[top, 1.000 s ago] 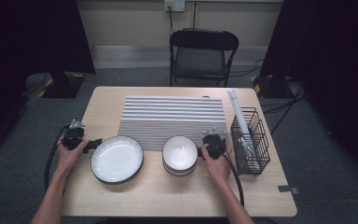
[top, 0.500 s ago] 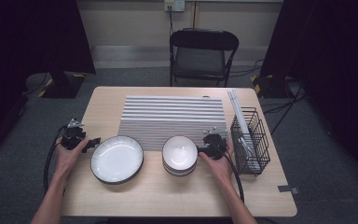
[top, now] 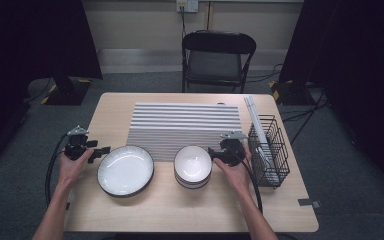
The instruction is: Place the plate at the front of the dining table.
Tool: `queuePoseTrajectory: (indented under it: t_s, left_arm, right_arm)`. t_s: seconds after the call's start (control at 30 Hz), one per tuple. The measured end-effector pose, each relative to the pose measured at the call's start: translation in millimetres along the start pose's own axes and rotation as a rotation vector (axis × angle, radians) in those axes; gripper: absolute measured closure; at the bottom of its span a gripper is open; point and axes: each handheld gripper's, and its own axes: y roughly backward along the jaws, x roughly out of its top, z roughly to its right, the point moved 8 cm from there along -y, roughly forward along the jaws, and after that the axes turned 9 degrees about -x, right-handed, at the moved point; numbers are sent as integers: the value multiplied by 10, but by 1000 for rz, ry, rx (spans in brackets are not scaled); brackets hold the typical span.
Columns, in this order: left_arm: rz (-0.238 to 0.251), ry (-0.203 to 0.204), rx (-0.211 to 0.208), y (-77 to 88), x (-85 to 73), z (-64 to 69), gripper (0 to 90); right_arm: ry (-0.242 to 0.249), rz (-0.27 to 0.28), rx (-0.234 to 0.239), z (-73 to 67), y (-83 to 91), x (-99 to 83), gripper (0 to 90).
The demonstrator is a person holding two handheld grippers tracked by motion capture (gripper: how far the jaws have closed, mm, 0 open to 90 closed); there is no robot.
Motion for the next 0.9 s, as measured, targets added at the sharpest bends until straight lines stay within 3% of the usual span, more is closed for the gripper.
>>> queuePoseTrajectory:
  t_s: [0.1,0.4,0.6,0.8,0.87,0.9]
  left_arm:
    - [15,-27,-9,45,46,69,302]
    - [90,-23,-19,208,134,154,293]
    - [87,-45,-48,262,144,233,313]
    - [117,-52,-75,348,199,376,352]
    - [120,-81,-66,375,232,425,336]
    - [122,-96,-85,388,250,479,336]
  right_arm:
    - [-1,5,22,-21,40,61,299]
    - [2,42,29,-73,120,255,315]
    - [-3,62,39,-103,159,352,322]
    - [-22,82,70,-131,233,490,349]
    - [-22,84,84,-157,256,528,350]
    - [-23,86,95,-180,272,548,351]
